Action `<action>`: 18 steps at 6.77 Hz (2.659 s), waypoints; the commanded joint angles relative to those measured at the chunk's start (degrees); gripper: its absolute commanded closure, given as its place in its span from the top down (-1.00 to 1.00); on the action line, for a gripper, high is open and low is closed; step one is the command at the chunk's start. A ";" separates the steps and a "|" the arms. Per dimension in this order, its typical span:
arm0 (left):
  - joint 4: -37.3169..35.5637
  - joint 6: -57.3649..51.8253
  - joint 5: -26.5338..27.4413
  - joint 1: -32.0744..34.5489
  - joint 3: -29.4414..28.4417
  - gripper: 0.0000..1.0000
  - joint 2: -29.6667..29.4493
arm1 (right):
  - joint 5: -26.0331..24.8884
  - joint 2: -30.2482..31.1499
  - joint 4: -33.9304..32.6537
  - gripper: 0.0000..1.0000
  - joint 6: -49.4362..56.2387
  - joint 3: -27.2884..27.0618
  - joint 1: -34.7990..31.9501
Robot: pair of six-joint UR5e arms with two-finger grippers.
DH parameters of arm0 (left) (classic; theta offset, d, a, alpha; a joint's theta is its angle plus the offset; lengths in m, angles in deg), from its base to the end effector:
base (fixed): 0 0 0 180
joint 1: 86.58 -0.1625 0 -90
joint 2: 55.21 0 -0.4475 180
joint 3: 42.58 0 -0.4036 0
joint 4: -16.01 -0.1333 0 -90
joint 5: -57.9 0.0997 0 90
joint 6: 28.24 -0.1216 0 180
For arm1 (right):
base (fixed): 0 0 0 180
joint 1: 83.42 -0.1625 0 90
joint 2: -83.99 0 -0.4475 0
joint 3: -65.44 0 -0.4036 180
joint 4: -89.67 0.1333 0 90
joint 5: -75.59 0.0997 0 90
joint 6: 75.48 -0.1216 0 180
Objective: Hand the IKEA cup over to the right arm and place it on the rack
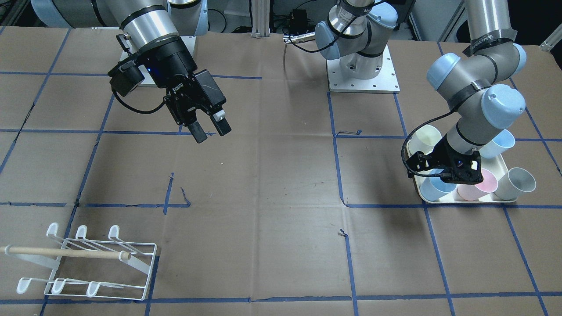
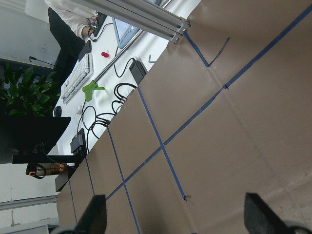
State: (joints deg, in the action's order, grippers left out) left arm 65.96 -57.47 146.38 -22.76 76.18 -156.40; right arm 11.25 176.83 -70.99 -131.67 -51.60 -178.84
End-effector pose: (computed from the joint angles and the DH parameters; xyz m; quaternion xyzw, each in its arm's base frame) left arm 0.0964 -0.5055 0.2210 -0.0266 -0.9996 0.0069 0.0113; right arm 0.2318 -0.4743 0.4408 0.3050 0.8470 -0.2258 0.3722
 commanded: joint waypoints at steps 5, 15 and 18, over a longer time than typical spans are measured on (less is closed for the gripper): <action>-1.79 -0.92 0.37 -0.10 -0.37 -0.23 -0.06 | -0.52 -0.56 -20.43 1.00 -4.19 -6.70 -0.38; 25.64 -1.01 -4.13 7.62 -32.69 -1.00 2.58 | 4.93 -0.74 -27.78 1.00 -23.26 -9.43 0.05; 16.12 -0.57 -36.53 7.98 -30.80 -1.00 2.50 | 4.85 -0.74 -27.86 1.00 -31.06 -9.43 0.14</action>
State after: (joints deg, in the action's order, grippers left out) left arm 87.38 -58.05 122.21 -14.98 44.08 -153.50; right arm 16.13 176.16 -98.76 -159.40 -61.09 -178.76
